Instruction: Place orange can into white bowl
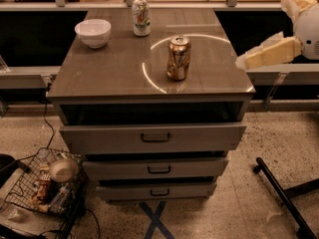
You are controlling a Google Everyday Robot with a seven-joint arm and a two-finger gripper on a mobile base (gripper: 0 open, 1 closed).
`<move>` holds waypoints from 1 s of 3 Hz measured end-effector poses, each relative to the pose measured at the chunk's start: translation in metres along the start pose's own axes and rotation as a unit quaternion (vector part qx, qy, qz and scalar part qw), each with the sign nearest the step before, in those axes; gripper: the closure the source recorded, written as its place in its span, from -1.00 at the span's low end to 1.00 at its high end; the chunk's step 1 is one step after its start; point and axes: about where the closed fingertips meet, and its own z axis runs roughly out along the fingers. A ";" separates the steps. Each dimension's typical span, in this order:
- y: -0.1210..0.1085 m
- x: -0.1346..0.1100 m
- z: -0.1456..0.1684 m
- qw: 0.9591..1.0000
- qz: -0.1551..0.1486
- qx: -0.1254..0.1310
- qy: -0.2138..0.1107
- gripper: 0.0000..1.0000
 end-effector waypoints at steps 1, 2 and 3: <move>0.008 0.003 0.010 1.000 0.004 -0.007 -0.002 -1.00; 0.024 0.022 0.061 0.998 0.042 -0.030 -0.041 -1.00; 0.027 0.029 0.094 0.995 0.056 -0.037 -0.070 -1.00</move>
Offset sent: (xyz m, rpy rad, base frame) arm 0.0449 0.0643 -0.0830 0.2160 0.0656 0.0773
